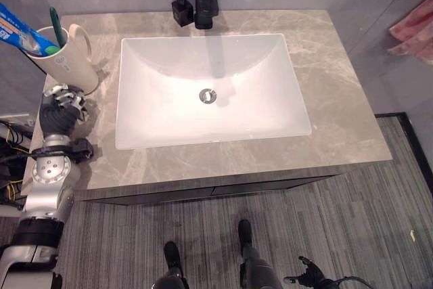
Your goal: Put brush and paste in cup on sink, flatten towel.
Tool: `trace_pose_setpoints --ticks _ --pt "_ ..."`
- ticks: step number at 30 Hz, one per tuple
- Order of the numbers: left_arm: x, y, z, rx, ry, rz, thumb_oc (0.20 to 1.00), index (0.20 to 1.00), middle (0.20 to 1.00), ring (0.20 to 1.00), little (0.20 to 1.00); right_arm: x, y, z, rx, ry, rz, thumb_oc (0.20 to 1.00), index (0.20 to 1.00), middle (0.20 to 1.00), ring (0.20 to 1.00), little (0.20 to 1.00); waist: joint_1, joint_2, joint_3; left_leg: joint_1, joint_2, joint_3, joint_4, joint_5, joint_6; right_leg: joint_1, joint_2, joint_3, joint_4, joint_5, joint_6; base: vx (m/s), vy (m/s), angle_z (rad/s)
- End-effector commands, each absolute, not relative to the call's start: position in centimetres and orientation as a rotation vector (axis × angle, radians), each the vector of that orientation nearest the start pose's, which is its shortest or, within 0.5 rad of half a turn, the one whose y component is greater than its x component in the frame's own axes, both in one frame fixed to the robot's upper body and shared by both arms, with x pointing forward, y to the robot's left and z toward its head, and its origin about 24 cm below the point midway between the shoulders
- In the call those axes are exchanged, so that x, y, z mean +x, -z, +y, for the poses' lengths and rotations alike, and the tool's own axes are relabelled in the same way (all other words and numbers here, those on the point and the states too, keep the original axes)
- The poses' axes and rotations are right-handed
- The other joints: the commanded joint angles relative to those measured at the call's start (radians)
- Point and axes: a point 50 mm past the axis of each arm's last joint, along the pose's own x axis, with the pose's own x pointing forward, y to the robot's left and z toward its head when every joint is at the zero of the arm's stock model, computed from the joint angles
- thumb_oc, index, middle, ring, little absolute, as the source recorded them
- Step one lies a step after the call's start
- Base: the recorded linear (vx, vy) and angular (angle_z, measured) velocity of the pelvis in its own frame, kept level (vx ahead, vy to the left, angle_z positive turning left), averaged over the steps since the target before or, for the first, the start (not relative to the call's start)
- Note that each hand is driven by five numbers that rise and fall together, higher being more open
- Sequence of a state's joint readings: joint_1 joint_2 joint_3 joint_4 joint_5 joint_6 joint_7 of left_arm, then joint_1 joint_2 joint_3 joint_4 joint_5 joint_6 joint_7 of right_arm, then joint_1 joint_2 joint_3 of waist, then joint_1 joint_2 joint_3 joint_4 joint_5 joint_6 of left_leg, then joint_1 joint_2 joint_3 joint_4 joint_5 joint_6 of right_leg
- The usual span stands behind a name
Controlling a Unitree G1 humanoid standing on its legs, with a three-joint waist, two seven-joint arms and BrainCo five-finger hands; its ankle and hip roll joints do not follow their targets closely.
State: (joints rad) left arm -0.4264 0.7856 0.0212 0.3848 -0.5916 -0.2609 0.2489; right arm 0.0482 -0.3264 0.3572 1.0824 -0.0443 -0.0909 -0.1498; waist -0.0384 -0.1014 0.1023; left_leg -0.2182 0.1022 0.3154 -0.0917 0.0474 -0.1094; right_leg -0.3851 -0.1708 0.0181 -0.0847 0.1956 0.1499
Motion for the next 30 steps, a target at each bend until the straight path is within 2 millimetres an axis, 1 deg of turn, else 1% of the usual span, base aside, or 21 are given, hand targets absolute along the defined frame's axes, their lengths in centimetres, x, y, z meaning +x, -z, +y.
trace_pose_setpoints --ticks 1,3,4,5,6,7,9,13,15,22,23,25,26,30 --pt "31.4 -19.1 33.4 0.126 -0.457 -0.399 0.200 0.200 0.200 0.200 0.200 13.3 13.6 -25.2 -0.595 -0.004 0.948 1.000 1.000 1.000 1.000 1.000 -0.008 0.026 0.072 -0.002 -0.012 -0.064 0.005 0.047 0.036 0.167 0.003 -0.046 -0.003 0.021 0.059 0.00 0.011 -0.05" --pt "31.7 -19.6 33.5 0.128 -0.466 -0.406 0.200 0.200 0.200 0.200 0.200 13.7 13.4 -25.0 -0.597 -0.012 0.933 1.000 1.000 1.000 1.000 1.000 -0.012 0.023 0.073 -0.012 -0.014 -0.061 0.007 0.046 0.037 0.157 0.003 -0.039 -0.003 0.027 0.062 0.00 0.011 -0.09" --pt "32.0 -20.2 33.5 0.135 -0.470 -0.416 0.200 0.200 0.200 0.200 0.200 14.0 13.4 -24.8 -0.596 -0.017 0.920 1.000 1.000 1.000 1.000 1.000 -0.013 0.020 0.071 -0.019 -0.014 -0.059 0.009 0.046 0.038 0.152 0.003 -0.031 -0.003 0.037 0.067 0.01 0.003 -0.11" --pt "32.0 -20.2 33.5 0.136 -0.470 -0.416 0.200 0.200 0.200 0.200 0.200 14.0 13.4 -24.8 -0.595 -0.017 0.920 1.000 1.000 1.000 1.000 1.000 -0.013 0.020 0.071 -0.019 -0.014 -0.059 0.009 0.046 0.038 0.151 0.003 -0.031 -0.003 0.037 0.067 0.01 0.003 -0.12" --pt "32.1 -20.4 33.8 0.136 -0.481 -0.416 0.200 0.200 0.200 0.200 0.200 14.2 13.3 -24.7 -0.591 -0.020 0.911 1.000 1.000 1.000 1.000 1.000 -0.015 0.017 0.070 -0.023 -0.015 -0.056 0.009 0.045 0.039 0.147 0.003 -0.023 -0.003 0.046 0.070 0.00 0.009 -0.12" --pt "32.3 -21.1 33.9 0.130 -0.490 -0.433 0.200 0.200 0.200 0.200 0.200 14.2 13.3 -24.6 -0.591 -0.027 0.910 1.000 1.000 1.000 1.000 1.000 -0.015 0.014 0.067 -0.029 -0.016 -0.053 0.010 0.047 0.040 0.139 0.003 -0.013 -0.003 0.064 0.074 0.00 0.009 -0.15" --pt "32.6 -21.4 34.1 0.131 -0.503 -0.429 0.200 0.200 0.200 0.200 0.200 14.4 13.3 -24.4 -0.593 -0.037 0.903 1.000 1.000 1.000 1.000 1.000 -0.018 0.013 0.060 -0.039 -0.016 -0.053 0.008 0.049 0.040 0.127 0.003 -0.009 -0.003 0.074 0.077 0.00 0.011 -0.14" --pt "33.1 -22.2 34.3 0.138 -0.517 -0.432 0.200 0.200 0.200 0.200 0.200 14.5 13.3 -24.2 -0.588 -0.041 0.898 1.000 1.000 1.000 1.000 1.000 -0.025 0.016 0.050 -0.053 -0.016 -0.057 0.004 0.048 0.040 0.112 0.003 -0.013 -0.003 0.078 0.079 0.01 0.022 -0.19" --pt "33.2 -22.7 34.0 0.141 -0.502 -0.449 0.200 0.200 0.200 0.200 0.200 14.7 13.2 -23.9 -0.588 -0.048 0.889 1.000 1.000 1.000 1.000 1.000 -0.025 0.018 0.050 -0.060 -0.015 -0.063 0.004 0.047 0.040 0.109 0.001 -0.019 -0.003 0.076 0.081 0.00 0.000 0.00" --pt "32.9 -21.8 33.8 0.138 -0.483 -0.436 0.200 0.200 0.200 0.200 0.200 14.5 13.3 -24.0 -0.597 -0.057 0.893 1.000 1.000 1.000 1.000 1.000 -0.021 0.020 0.044 -0.052 -0.021 -0.067 0.004 0.034 0.044 0.114 -0.003 -0.021 -0.003 0.069 0.081 0.01 0.015 0.02" --pt "32.4 -21.3 34.1 0.135 -0.484 -0.429 0.200 0.200 0.200 0.200 0.200 14.5 13.3 -24.0 -0.595 -0.055 0.890 1.000 1.000 1.000 1.000 1.000 -0.017 0.023 0.044 -0.047 -0.023 -0.063 0.004 0.032 0.045 0.116 -0.004 -0.023 -0.003 0.067 0.082 0.00 0.032 -0.08" --pt "32.2 -21.0 34.3 0.132 -0.487 -0.424 0.200 0.200 0.200 0.200 0.200 14.5 13.2 -24.0 -0.596 -0.055 0.889 1.000 1.000 1.000 1.000 1.000 -0.016 0.025 0.043 -0.046 -0.024 -0.061 0.004 0.031 0.045 0.115 -0.005 -0.022 -0.003 0.066 0.082 0.00 0.016 -0.04" --pt "31.7 -20.9 34.9 0.147 -0.501 -0.420 0.200 0.200 0.200 0.200 0.200 14.5 13.2 -24.2 -0.597 -0.051 0.887 1.000 1.000 1.000 1.000 1.000 -0.012 0.027 0.043 -0.046 -0.025 -0.059 0.004 0.030 0.046 0.113 -0.006 -0.025 -0.003 0.067 0.084 0.00 0.000 0.00" --pt "31.0 -21.0 35.8 0.158 -0.524 -0.422 0.200 0.200 0.200 0.200 0.200 14.4 13.1 -24.5 -0.599 -0.044 0.890 1.000 1.000 1.000 1.000 1.000 -0.008 0.029 0.045 -0.048 -0.028 -0.055 0.004 0.034 0.047 0.108 -0.007 -0.026 -0.003 0.071 0.084 0.00 0.002 0.01"
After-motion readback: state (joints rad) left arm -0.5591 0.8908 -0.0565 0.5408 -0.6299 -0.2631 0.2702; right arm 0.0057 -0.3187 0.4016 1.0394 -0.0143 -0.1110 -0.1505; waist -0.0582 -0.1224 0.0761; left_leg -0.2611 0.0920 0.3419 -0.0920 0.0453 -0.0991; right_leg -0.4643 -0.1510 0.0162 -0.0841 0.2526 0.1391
